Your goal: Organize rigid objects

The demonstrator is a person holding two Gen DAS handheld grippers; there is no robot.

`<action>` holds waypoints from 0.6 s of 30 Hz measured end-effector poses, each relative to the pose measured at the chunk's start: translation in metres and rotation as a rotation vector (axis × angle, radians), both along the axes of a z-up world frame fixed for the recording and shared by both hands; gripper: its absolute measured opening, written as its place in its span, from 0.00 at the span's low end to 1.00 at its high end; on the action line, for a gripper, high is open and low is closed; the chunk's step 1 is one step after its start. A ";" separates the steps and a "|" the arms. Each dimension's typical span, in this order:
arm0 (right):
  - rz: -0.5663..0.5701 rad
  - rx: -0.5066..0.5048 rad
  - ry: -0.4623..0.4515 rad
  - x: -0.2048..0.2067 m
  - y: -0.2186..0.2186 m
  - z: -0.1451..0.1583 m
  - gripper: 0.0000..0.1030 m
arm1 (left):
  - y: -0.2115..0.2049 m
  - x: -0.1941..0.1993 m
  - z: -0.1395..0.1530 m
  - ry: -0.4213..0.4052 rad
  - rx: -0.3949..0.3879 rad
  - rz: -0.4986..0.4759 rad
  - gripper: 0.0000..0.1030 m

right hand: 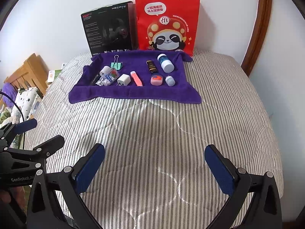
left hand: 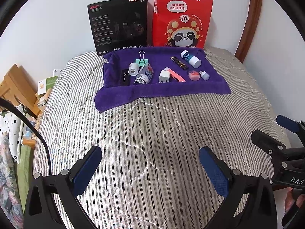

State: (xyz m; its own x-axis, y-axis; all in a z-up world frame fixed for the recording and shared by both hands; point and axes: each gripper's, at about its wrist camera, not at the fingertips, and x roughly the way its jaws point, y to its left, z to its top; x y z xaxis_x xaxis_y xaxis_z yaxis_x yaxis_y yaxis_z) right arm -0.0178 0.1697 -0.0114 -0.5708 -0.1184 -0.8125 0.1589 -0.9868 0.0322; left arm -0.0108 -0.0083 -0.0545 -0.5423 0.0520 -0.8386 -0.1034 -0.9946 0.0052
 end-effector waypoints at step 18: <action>0.009 0.003 0.008 0.003 0.000 0.004 1.00 | 0.000 -0.001 0.004 0.006 0.006 0.011 1.00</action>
State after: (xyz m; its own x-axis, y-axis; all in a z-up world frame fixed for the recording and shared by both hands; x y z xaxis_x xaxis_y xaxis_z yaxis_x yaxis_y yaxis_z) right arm -0.0153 0.1696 -0.0072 -0.5761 -0.1209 -0.8084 0.1679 -0.9854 0.0277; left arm -0.0116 -0.0081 -0.0506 -0.5480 0.0505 -0.8349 -0.0922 -0.9957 0.0003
